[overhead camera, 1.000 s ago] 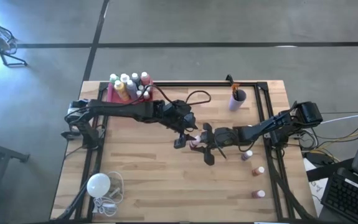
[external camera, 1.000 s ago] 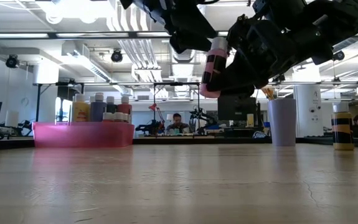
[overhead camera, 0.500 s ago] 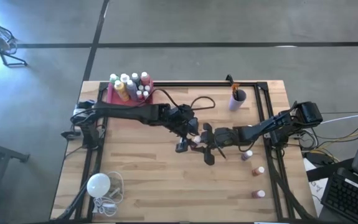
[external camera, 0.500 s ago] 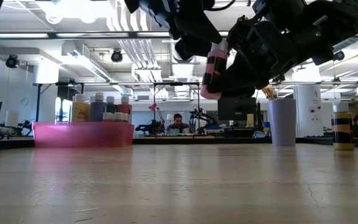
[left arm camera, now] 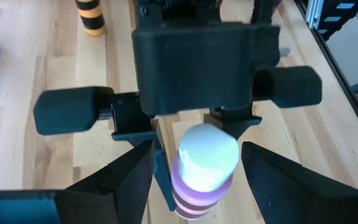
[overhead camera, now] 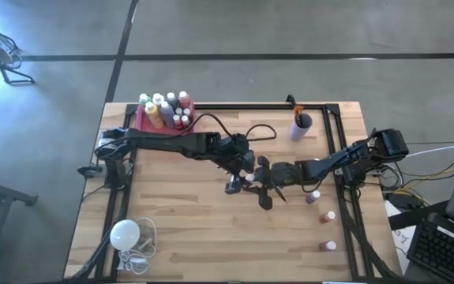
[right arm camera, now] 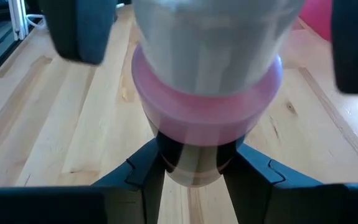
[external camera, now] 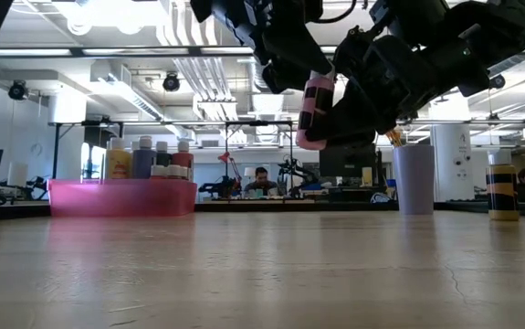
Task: Pick & Place Paint Supplies
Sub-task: Put the small pink paint bottle into the pink bin
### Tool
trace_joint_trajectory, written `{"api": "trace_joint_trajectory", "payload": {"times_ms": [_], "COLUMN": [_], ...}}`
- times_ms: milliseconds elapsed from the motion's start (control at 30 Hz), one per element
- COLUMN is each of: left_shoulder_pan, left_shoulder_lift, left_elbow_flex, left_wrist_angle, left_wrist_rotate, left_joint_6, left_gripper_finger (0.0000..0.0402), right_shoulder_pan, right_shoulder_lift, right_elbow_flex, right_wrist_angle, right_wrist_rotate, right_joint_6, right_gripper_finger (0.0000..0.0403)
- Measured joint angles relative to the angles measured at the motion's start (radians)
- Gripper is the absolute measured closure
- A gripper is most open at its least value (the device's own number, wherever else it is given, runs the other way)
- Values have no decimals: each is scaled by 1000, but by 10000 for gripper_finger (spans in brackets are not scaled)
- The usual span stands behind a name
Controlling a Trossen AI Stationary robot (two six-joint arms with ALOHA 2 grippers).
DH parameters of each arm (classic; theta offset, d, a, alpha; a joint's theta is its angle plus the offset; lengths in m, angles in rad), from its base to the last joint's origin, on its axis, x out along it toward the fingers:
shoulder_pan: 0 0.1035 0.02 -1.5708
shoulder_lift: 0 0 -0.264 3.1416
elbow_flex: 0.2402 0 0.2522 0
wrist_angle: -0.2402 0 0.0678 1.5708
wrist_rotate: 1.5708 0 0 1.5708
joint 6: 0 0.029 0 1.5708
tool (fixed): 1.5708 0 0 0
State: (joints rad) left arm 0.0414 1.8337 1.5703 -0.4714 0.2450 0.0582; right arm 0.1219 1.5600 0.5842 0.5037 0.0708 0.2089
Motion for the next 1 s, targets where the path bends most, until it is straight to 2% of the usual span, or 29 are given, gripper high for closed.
{"api": "trace_joint_trajectory", "payload": {"times_ms": [267,667,1000], "left_shoulder_pan": [0,-1,0], "left_shoulder_lift": [2,0,0], "left_elbow_flex": [-5,-5,-5], "left_wrist_angle": [-9,-1,0], "left_wrist_rotate": [-19,-11,17], "left_joint_6": [17,23,22], "left_gripper_finger": [165,274,276], "right_shoulder_pan": [0,0,0], "right_shoulder_lift": [0,0,0], "right_elbow_flex": [0,0,0], "right_wrist_angle": [0,-3,0], "right_wrist_rotate": [0,2,0], "right_joint_6": [0,1,2], "right_gripper_finger": [273,268,265]}}
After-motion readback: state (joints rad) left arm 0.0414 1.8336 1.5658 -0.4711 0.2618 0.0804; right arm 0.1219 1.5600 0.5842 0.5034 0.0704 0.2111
